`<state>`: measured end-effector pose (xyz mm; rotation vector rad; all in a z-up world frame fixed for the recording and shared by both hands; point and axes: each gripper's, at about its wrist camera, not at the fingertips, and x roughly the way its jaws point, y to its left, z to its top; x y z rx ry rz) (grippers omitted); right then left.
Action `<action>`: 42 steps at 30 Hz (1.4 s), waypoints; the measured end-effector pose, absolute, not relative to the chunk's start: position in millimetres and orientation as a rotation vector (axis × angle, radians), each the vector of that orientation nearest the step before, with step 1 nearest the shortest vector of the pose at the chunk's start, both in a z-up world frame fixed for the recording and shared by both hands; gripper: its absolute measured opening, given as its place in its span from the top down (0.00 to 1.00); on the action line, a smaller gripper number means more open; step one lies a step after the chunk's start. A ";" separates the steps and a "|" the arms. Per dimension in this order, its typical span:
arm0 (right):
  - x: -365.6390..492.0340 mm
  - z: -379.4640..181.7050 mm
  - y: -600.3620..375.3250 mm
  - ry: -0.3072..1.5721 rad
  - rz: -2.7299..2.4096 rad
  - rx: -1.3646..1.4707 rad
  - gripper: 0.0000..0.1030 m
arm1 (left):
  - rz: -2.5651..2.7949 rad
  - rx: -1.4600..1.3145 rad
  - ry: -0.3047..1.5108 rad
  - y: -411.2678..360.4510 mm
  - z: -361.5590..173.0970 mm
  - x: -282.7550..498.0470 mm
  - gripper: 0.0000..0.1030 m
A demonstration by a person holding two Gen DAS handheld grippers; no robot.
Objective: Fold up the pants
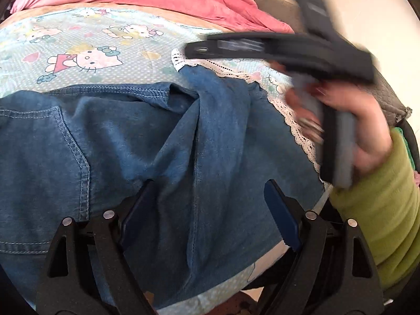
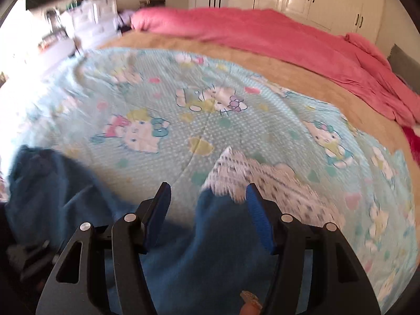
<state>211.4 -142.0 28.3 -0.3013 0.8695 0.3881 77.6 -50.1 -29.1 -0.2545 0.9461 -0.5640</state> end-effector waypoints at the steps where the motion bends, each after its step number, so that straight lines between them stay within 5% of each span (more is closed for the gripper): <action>1: 223.4 21.5 -133.8 0.895 0.382 -0.316 0.43 | -0.568 -0.245 0.936 -51.3 -28.5 76.1 0.34; 3: 241.9 9.3 -123.0 0.929 0.329 -0.338 0.43 | -0.585 -0.241 0.927 -52.7 -27.1 74.3 0.44; 7: 273.0 -14.9 -117.5 0.972 0.193 -0.376 0.43 | -0.602 -0.224 0.919 -52.7 -27.9 70.9 0.44; 11: 276.6 -10.8 -146.2 0.944 0.199 -0.234 0.91 | -0.605 -0.232 0.913 -46.9 -28.1 68.6 0.44; 18: 226.2 38.2 -225.3 0.816 0.219 -0.005 0.91 | -0.605 -0.213 0.895 -43.7 -27.1 68.0 0.34; 26: 149.2 56.8 -326.2 0.771 0.194 0.234 0.91 | -0.557 -0.067 0.847 -65.1 -29.0 62.1 0.35; 33: 99.2 44.6 -378.9 0.801 0.164 0.382 0.91 | -0.592 0.045 0.812 -70.4 -21.1 51.5 1.00; 42: 42.0 15.2 -393.5 0.901 0.156 0.339 0.91 | -0.641 0.177 0.758 -72.7 -7.2 29.6 0.99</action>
